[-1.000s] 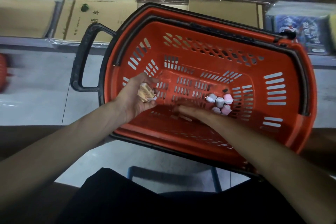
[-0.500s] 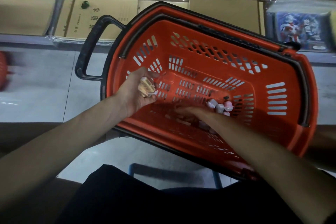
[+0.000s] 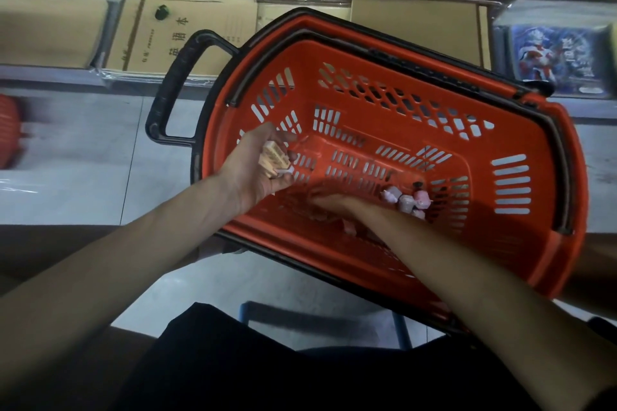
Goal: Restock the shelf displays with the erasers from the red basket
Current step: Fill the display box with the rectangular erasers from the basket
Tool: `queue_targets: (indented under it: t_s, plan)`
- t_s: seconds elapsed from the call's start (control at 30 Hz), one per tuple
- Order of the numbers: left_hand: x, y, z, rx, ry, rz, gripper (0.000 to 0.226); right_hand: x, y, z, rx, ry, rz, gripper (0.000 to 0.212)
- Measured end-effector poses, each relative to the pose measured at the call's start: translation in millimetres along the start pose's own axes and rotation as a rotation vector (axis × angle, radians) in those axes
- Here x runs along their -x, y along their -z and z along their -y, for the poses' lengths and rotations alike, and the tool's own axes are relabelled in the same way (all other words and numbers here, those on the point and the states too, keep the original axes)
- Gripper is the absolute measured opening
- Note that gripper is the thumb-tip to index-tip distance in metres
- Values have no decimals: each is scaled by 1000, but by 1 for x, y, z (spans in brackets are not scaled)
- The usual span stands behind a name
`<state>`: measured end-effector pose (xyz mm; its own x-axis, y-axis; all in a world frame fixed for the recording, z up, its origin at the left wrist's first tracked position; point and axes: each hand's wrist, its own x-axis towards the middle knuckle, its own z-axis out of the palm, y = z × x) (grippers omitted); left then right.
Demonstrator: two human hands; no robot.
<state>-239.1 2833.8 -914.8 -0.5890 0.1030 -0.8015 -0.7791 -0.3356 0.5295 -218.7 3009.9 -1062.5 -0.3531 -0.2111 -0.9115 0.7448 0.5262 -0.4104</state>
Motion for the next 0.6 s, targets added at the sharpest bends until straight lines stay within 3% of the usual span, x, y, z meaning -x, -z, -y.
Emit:
queue_targets:
  t_s: [0.07, 0.17, 0.27, 0.4, 0.6]
  plan:
    - [2, 1, -1, 5, -17, 2, 26, -7, -5, 1, 156, -11, 84, 23]
    - [7, 3, 4, 28, -38, 7, 27, -18, -11, 14, 286, 83, -12, 16]
    - [14, 8, 20, 68, -30, -34, 27, -28, -18, 11, 400, 69, -7, 29]
    - [25, 20, 45, 39, -12, -116, 25, -32, -26, 3, 423, 110, -20, 16]
    - [36, 39, 40, 75, -54, -173, 24, -35, -37, 8, 432, 171, -46, 25]
